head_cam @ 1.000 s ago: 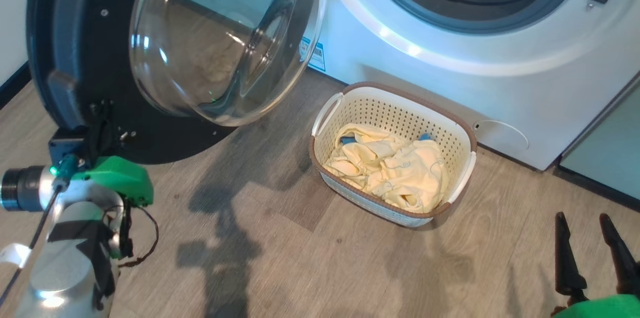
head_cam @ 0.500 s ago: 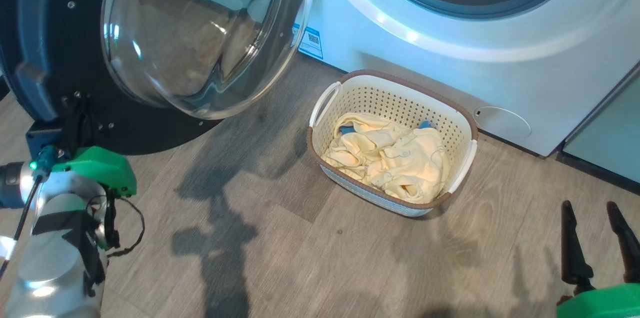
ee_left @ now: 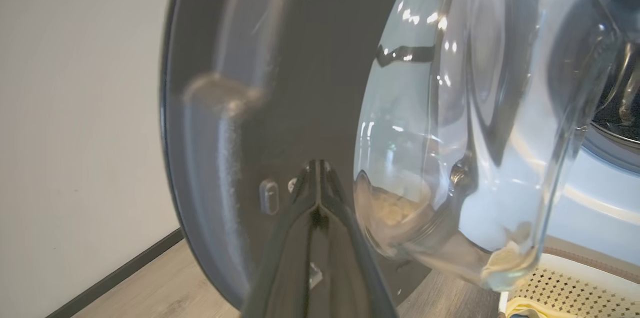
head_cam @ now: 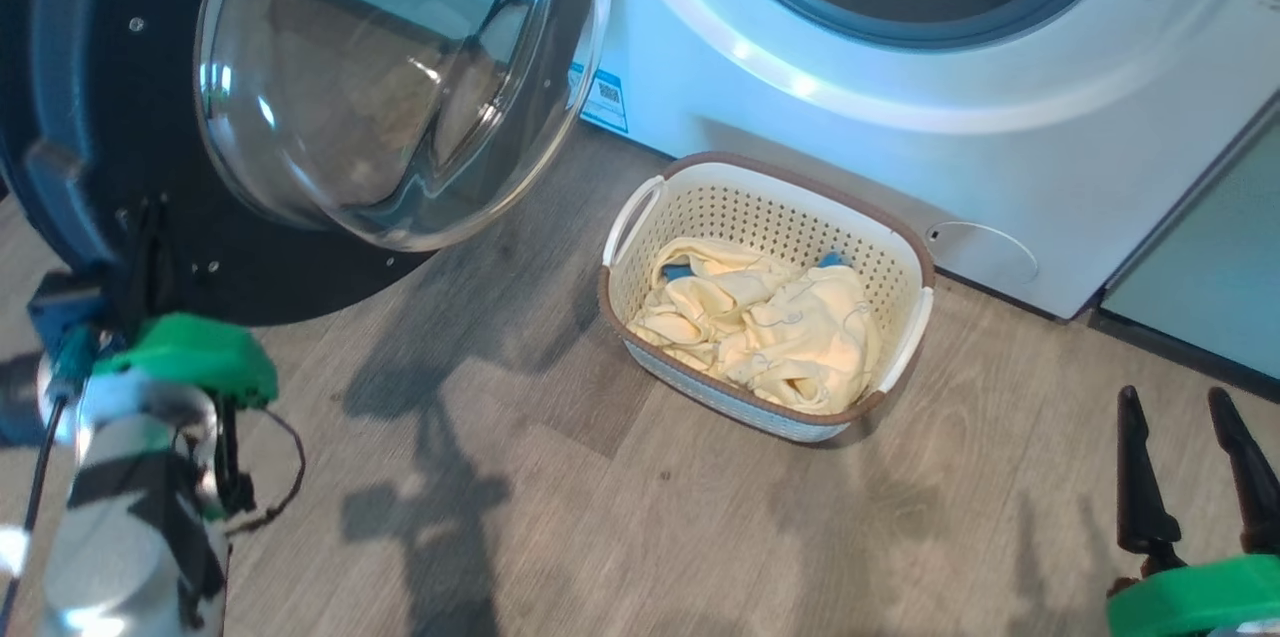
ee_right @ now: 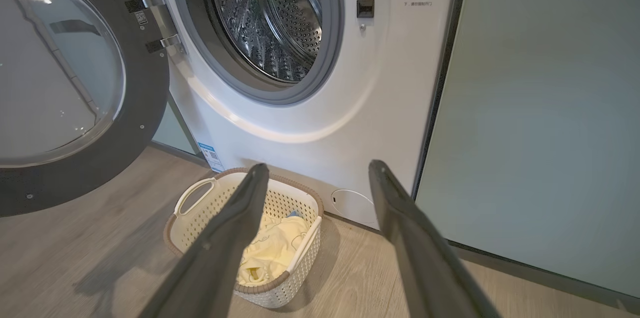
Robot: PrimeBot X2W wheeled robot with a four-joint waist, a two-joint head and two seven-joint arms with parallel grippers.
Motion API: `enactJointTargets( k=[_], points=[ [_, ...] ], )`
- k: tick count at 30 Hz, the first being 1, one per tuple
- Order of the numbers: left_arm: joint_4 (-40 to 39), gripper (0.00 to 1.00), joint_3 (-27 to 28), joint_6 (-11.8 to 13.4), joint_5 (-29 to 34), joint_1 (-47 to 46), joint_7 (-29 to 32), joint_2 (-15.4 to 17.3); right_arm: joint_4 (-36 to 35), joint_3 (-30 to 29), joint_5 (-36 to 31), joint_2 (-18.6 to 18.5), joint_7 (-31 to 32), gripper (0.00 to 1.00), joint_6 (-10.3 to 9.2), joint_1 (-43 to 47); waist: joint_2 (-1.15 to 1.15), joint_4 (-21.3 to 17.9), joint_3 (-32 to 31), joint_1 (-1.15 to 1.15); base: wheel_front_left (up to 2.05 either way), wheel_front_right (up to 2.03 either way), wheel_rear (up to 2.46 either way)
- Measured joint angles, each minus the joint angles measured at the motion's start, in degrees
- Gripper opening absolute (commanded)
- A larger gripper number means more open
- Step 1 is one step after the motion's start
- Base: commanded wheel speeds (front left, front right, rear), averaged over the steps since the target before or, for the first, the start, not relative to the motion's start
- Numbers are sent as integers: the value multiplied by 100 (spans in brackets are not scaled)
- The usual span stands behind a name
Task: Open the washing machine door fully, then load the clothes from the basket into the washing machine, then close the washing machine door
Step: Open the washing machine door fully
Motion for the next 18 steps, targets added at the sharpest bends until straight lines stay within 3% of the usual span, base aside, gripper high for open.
enactJointTargets(
  k=[11,18],
  points=[
    [-1027,0,277,-264,-14,1289,-1,-453,337,22,2,59,-342,100,0,-15,0,-304,-243,0,0,0,0],
    [-1678,0,-241,-528,100,1900,-1,-662,444,40,1,80,-453,100,0,-9,0,-610,-398,0,0,0,0]
  ],
)
